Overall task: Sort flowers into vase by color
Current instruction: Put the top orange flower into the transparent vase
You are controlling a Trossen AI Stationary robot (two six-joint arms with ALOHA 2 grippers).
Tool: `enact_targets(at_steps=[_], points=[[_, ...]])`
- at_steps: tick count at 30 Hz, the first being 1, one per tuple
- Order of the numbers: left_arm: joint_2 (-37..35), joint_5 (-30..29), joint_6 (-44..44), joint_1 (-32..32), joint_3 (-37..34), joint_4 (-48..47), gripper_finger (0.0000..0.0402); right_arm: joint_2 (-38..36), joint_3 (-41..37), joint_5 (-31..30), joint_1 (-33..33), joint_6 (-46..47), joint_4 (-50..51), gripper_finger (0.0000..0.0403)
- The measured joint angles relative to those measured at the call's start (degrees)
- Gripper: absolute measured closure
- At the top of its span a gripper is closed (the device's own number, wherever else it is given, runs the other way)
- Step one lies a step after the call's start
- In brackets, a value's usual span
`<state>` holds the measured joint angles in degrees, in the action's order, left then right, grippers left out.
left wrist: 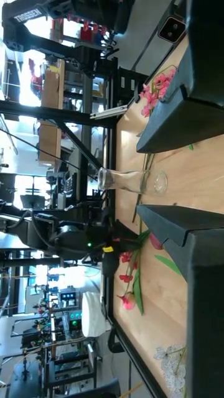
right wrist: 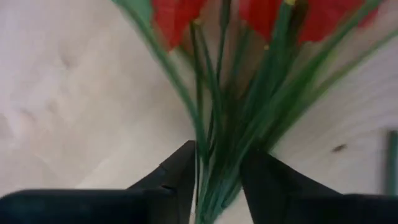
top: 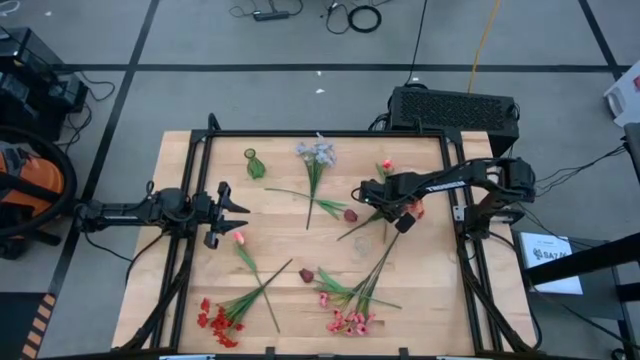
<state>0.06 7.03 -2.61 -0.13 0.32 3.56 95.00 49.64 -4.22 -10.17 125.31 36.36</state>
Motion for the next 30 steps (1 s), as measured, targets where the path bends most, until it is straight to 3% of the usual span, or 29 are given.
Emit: enact_targets(at_steps=[4, 11, 22, 26, 30], points=[[0.01, 0.00, 0.02, 0.01, -0.02, 0.10, 0.0249, 3.22, 0.56, 1.91, -0.01, -4.03, -1.28, 0.0317], [0.06, 0.00, 0.00, 0.01, -0.02, 0.03, 0.0249, 0.82, 0.49, -2.44, -0.05, -10.87, -0.27, 0.0388], [0.06, 0.00, 0.02, 0.01, -0.02, 0.10, 0.0249, -18.56, 0.34, -23.58, -3.18, -26.31, 3.01, 0.0393], [0.06, 0.00, 0.00, 0.01, 0.00, 0.10, 0.0249, -28.12, 0.34, -29.43, -3.26, -41.32, 0.08, 0.0397], [0.06, 0.00, 0.02, 0.01, -0.02, 0.08, 0.0249, -36.94, 0.36, -27.34, -3.28, -69.03, -4.94, 0.0397]])
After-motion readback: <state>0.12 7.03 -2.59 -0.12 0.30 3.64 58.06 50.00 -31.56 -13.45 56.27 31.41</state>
